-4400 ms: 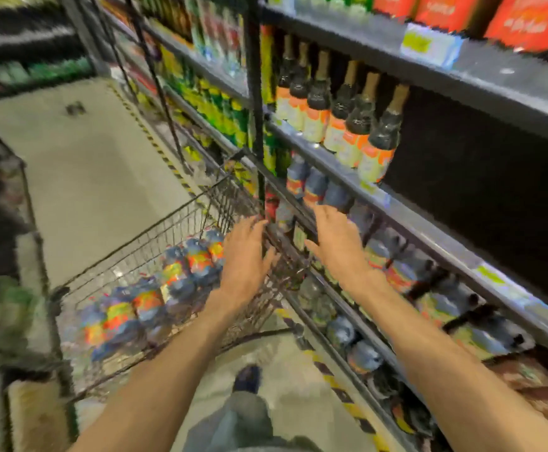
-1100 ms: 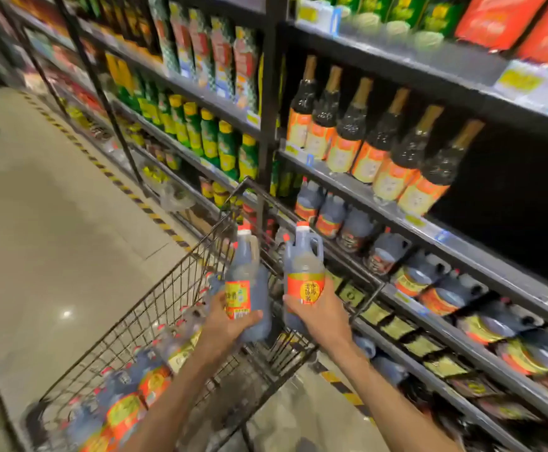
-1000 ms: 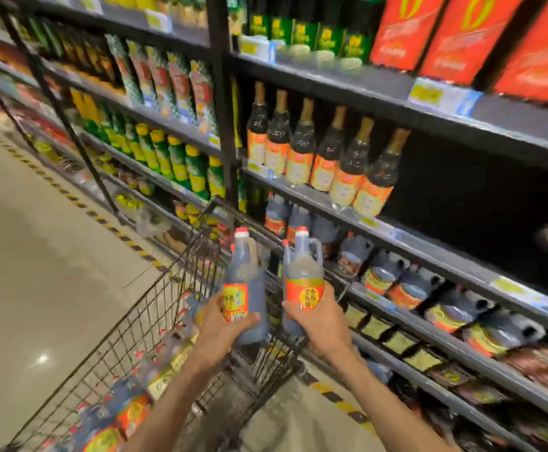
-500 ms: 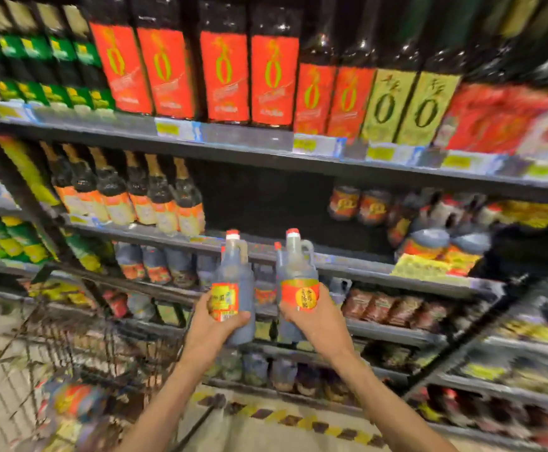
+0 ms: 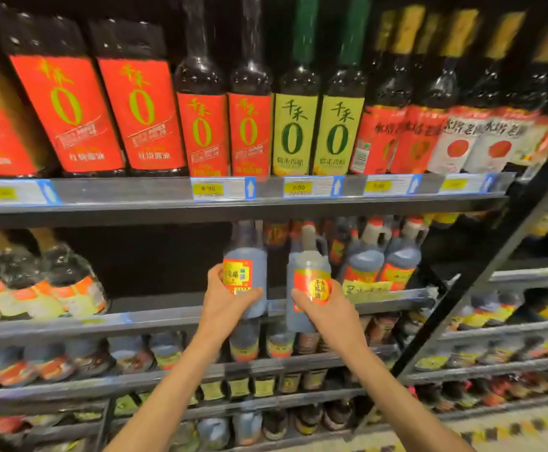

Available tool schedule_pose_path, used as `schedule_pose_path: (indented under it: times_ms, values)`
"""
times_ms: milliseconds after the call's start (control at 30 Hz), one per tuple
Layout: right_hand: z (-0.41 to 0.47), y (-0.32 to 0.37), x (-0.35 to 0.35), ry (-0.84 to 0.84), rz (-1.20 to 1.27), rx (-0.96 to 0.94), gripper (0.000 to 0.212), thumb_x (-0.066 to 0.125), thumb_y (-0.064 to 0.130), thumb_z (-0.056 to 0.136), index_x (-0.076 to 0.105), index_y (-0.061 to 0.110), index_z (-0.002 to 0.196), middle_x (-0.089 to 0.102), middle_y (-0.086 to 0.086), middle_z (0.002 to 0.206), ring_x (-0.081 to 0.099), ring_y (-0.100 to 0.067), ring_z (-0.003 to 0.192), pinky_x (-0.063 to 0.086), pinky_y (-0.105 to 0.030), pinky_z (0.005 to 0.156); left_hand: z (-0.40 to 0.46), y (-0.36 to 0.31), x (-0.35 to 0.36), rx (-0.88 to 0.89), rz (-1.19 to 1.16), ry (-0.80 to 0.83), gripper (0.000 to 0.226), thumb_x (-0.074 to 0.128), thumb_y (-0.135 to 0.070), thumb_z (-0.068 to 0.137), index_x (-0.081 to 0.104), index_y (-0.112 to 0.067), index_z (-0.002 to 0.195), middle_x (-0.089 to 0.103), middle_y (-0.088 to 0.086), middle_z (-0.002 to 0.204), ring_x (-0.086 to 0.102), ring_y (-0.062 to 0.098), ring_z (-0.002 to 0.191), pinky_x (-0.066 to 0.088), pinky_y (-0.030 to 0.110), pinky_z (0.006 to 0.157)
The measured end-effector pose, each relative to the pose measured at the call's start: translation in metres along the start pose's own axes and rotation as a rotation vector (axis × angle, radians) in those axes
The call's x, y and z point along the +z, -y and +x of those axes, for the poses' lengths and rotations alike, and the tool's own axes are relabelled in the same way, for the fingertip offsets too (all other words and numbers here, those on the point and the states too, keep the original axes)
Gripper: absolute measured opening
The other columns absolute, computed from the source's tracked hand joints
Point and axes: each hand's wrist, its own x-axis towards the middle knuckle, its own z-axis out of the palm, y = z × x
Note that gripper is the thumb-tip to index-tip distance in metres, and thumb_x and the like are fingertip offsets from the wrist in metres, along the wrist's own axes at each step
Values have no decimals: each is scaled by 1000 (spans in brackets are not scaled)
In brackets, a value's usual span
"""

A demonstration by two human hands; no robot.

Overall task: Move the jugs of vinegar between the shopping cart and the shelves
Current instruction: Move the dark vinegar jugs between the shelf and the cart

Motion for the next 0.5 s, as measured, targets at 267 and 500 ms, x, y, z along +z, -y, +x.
schedule_pose_path:
  times_ms: [267,500]
  values:
    - [56,3,14,-202,48,-12,84,79,64,73,44,23,136,67,4,112,67,-18,97,56,-42,84,81,21,50,-114,242,19,46,84,-49,70,65,-8,73,69,9,78,68,29,81,48,34,65]
    - [86,7,30,-251,2,65,86,85,46,77,31,6,130,55,-2,103,59,-23,91,44,-35,74,138,77,88,-63,488,49,143,26,-110,49,55,19,103,65,29,97,64,32,103,46,32,66]
